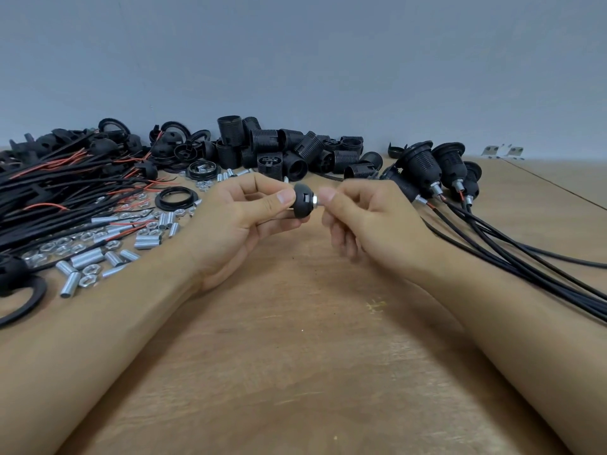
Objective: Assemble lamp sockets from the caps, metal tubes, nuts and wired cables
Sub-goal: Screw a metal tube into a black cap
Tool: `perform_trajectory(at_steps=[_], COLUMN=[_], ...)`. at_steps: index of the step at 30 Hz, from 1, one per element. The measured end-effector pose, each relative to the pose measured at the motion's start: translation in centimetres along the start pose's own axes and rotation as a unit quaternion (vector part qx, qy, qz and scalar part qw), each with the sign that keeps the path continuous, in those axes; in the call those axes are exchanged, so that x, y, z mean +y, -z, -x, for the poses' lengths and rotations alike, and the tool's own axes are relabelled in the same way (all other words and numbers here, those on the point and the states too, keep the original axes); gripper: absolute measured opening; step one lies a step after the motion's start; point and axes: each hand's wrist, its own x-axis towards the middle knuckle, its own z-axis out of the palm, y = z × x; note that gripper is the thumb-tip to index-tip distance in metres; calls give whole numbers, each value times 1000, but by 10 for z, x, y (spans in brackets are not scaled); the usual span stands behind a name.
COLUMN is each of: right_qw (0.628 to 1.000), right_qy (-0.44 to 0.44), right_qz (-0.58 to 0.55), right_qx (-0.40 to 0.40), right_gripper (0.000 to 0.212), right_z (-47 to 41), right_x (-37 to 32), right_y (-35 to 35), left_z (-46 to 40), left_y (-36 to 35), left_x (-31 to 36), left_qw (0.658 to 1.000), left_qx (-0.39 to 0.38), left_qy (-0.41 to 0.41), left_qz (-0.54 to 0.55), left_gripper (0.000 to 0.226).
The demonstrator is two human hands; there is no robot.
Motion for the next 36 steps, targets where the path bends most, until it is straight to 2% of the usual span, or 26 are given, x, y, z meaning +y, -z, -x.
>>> perform_trajectory(at_steps=[2, 3, 6, 10, 13, 17, 20, 23, 26, 27, 31, 34, 36], right_qw=[999, 999, 1000, 998, 999, 998, 999, 998, 999, 999, 998, 999, 999], right_qy=[-34, -33, -2, -52, -31, -52, -27, -49, -19, -14, -59, -36, -34], right_qz=[-28, -28, -2, -42, -37, -31, -19, -41, -22, -20, -31, -18, -11], right_qx=[3, 8, 0, -10, -19, -12, -15, -6, -22, -26, -16, -28, -28], right_gripper=[72, 74, 48, 74, 48, 69, 49, 64, 39, 37, 60, 39, 36], right_z=[0, 0, -1, -1, -1, -2, -1, -2, -2, -2, -3, -3, -4], right_x=[-1, -2, -2, -3, -2, -1, -1, -1, -1, 0, -1, -1, 2], right_y=[0, 0, -1, 0, -1, 0, -1, -1, -2, -2, -1, -3, -4], left_z=[0, 0, -1, 0, -1, -1, -1, 0, -1, -1, 0, 0, 0], left_y=[-1, -1, -1, -1, -1, -2, -1, 0, 0, -1, -2, -1, -1], left_x=[0, 0, 0, -1, 0, -2, -1, -1, -1, -1, -2, -2, -2], left_qw=[1000, 1000, 1000, 1000, 1000, 1000, 1000, 1000, 1000, 1000, 1000, 1000, 1000], left_qx=[2, 5, 9, 3, 7, 5, 4, 4, 4, -1, -1, 13, 8], left_qy=[-1, 1, 7, 4, 5, 2, 2, 1, 3, 2, -5, 3, 1], left_qz=[-1, -1, -2, -7, -5, -4, -6, -3, -5, -7, -21, -25, -30], left_gripper=[10, 10, 13, 13, 13, 13, 13, 13, 14, 14, 19, 18, 15])
